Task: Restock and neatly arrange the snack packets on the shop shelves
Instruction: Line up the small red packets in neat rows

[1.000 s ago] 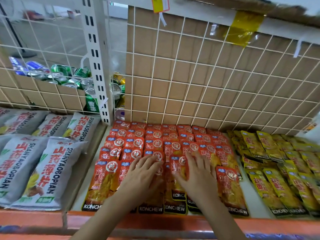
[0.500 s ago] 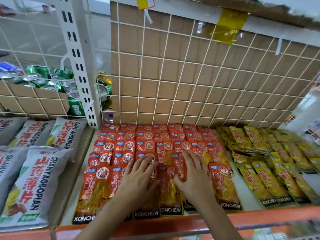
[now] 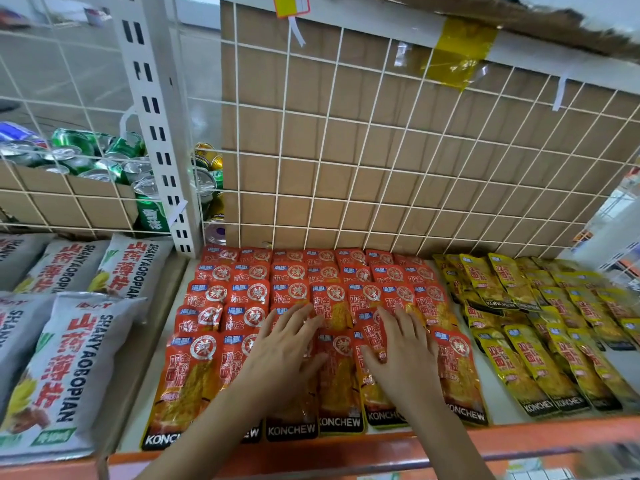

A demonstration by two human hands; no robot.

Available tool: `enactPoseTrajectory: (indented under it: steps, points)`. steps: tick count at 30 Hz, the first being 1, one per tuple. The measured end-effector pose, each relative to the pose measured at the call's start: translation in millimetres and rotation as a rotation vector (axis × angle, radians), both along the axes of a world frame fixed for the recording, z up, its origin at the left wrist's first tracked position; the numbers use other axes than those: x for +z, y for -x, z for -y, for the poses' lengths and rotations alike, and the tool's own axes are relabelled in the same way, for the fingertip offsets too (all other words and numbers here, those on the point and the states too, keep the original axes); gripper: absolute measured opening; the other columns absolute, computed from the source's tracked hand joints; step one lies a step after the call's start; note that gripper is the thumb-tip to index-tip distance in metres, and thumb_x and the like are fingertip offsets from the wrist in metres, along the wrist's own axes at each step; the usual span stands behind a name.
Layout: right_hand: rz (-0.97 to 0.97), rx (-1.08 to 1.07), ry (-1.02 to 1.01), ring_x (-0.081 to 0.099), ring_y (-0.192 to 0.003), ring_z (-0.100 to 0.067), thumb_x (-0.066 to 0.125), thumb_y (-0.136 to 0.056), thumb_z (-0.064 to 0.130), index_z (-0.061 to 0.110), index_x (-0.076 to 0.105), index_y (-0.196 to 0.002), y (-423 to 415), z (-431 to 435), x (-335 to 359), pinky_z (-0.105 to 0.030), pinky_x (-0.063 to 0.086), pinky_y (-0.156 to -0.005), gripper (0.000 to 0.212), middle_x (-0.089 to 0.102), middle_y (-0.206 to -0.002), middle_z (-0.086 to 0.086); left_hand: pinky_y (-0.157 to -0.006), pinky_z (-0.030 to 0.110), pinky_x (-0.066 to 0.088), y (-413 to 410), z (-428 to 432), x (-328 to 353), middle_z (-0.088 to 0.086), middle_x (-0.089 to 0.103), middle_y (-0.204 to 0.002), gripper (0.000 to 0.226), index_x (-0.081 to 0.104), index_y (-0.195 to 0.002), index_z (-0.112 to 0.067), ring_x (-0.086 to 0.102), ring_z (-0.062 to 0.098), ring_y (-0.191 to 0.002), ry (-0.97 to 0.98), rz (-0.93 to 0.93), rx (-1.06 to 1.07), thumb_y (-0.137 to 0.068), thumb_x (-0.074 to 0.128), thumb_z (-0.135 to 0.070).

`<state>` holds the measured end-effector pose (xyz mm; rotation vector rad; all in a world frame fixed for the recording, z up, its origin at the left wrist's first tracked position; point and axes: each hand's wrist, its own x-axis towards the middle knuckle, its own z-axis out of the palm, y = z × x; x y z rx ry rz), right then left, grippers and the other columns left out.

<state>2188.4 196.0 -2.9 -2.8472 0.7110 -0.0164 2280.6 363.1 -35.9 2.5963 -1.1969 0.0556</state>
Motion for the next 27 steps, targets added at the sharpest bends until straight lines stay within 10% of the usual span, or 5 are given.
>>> enactPoseTrajectory:
  steps: [8,18,27]
  points:
    - [-0.103,0.426,0.032,0.029,-0.133,-0.010,0.046,-0.090,0.051,0.026,0.039,-0.138,-24.5,-0.8,8.1,-0.030,0.017,-0.112,0.054,0.038,-0.141,0.008,-0.108,0.033,-0.014,-27.3,14.3,3.5,-0.006,-0.001,-0.157,0.120,0.004,-0.149,-0.029,-0.006,0.014,-0.144,-0.152,-0.087,0.033,-0.046,-0.033,-0.081]
    - [-0.276,0.407,0.021,0.041,-0.119,-0.017,0.064,-0.072,0.058,0.019,0.050,-0.116,-50.6,2.6,12.0,-0.036,0.030,-0.105,0.060,0.050,-0.124,0.002,-0.110,0.035,-0.013,-27.6,16.7,1.0,-0.009,-0.005,-0.156,0.100,0.000,-0.148,-0.030,-0.010,0.012,-0.143,-0.199,-0.096,0.038,-0.063,-0.019,-0.078]
    - [-0.207,0.370,-0.104,0.047,-0.109,-0.018,0.073,-0.068,0.049,0.016,0.052,-0.106,-54.0,6.2,16.6,-0.035,0.032,-0.098,0.055,0.054,-0.113,0.002,-0.109,0.035,0.020,-64.8,37.9,28.4,0.000,0.039,-0.141,0.042,0.038,-0.138,-0.020,0.030,0.019,-0.132,-0.030,-0.093,0.152,-0.098,0.039,-0.033]
